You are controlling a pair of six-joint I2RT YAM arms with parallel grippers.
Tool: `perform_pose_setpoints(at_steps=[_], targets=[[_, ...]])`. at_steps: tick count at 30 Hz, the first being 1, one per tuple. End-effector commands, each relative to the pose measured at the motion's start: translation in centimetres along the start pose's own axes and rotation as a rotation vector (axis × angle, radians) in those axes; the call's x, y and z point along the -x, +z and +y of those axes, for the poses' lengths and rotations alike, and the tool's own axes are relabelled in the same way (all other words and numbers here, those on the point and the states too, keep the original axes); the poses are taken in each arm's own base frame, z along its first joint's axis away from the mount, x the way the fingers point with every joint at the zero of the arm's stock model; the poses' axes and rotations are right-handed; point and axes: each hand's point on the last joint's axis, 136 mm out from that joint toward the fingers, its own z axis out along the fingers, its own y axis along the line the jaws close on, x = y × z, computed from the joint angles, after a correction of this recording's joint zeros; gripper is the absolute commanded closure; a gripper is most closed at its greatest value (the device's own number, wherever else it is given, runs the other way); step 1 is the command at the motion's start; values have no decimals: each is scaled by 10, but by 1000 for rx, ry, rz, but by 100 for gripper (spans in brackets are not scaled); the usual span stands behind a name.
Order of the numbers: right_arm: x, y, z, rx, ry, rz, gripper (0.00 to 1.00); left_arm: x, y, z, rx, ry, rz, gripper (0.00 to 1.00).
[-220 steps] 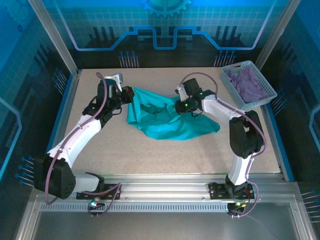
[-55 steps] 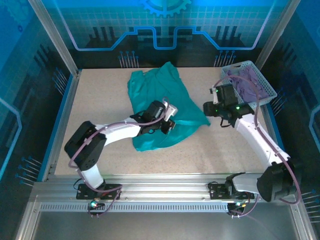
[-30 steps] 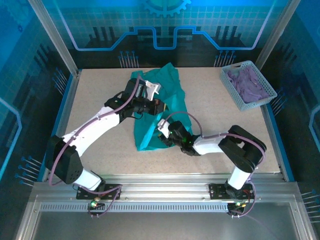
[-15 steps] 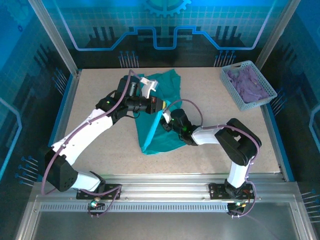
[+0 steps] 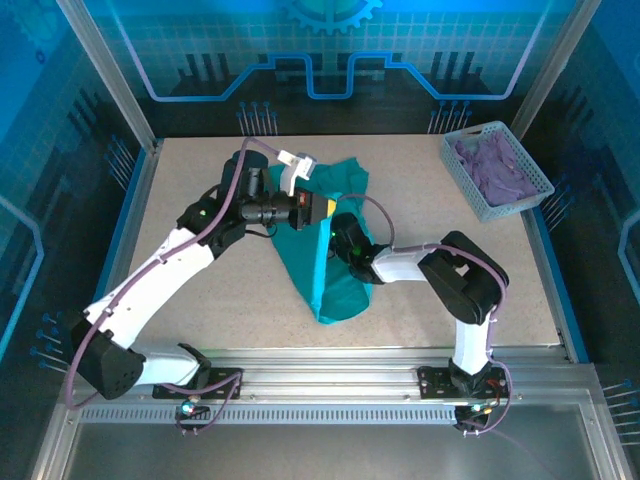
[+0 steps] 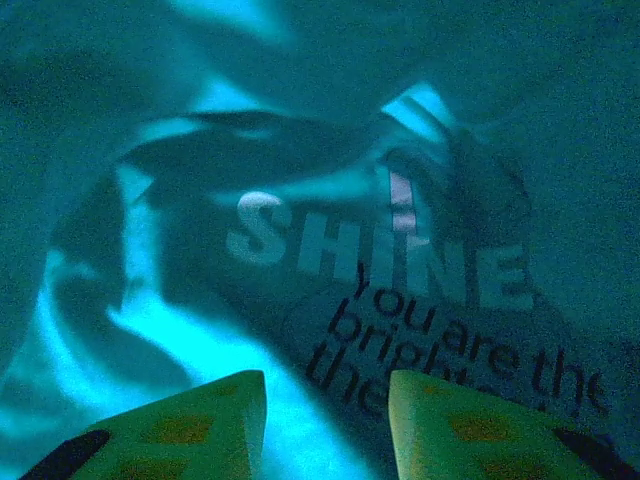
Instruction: Fold the inside-out t-shirt
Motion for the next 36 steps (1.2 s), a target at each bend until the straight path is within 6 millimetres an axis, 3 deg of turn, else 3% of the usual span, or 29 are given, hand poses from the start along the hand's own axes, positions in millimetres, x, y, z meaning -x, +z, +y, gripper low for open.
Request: perform_pose_setpoints(at_steps=[1, 10, 26, 36], targets=[[-2, 9, 7, -4, -23, 50, 59, 11, -9, -30, -93, 31, -38, 100], [-11, 29, -10, -69, -12, 178, 46, 24, -25, -48, -101, 80, -92, 100], [-7, 37, 6, -21, -215, 284, 26, 33, -38, -46, -31, 124, -146, 100], [-3, 58, -6, -9, -253, 341, 21, 41, -63, -78, -114, 171, -200, 100]])
